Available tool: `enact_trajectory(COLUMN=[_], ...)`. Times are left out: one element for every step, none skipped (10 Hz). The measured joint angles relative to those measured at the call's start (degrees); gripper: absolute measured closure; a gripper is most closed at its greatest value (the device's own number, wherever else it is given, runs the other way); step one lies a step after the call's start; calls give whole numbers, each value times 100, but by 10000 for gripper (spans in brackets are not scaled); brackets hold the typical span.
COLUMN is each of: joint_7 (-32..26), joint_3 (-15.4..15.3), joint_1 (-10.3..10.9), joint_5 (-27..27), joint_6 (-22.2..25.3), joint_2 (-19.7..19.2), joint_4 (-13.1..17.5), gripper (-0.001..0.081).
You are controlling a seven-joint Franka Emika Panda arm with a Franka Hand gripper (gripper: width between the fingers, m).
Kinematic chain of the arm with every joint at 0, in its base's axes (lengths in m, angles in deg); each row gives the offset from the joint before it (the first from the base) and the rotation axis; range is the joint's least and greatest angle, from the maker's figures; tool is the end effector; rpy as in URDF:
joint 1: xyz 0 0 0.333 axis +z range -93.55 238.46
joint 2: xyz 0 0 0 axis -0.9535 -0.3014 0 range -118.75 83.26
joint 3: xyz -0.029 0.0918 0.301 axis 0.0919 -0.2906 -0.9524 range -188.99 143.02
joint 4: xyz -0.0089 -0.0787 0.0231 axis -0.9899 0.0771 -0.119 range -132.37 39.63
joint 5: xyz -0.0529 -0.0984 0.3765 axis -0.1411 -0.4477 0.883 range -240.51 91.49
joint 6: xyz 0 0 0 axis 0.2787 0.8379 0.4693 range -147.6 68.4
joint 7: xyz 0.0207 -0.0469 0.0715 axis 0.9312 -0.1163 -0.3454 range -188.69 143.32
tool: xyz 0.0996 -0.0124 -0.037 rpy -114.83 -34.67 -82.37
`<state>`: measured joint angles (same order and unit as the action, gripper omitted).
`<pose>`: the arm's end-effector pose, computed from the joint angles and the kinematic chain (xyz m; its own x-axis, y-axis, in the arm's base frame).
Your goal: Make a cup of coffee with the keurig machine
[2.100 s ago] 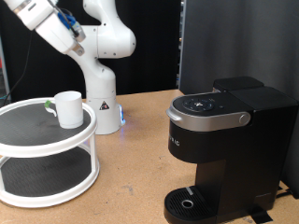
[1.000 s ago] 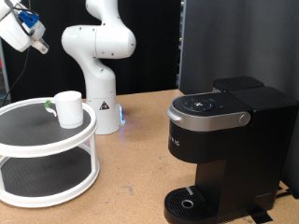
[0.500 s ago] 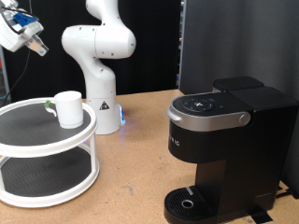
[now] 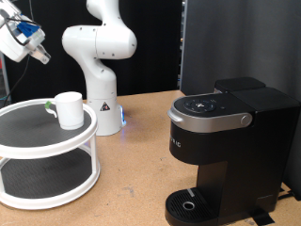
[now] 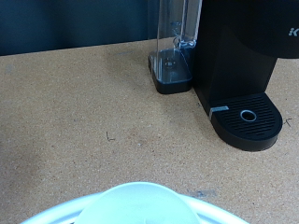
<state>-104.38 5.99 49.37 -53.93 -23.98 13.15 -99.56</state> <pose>0.2388 -0.2533 0.4384 0.8104 0.3409 0.4765 0.5633 -0.6768 -0.4740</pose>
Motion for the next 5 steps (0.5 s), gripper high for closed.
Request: enact_trajectory(joint_7=[-17,-33,-37,-61,-99], joint_3=[0,1,4,16,31], joint_1=[0,0,0,0,0], joint_5=[0,0,7,7,7], joint_6=[-45,-71,-87,-84,-82], joint_2=[0,0,0,0,0], joint_4=[-47,-75,-87,-87,-87], gripper=[802,802,802,802,802])
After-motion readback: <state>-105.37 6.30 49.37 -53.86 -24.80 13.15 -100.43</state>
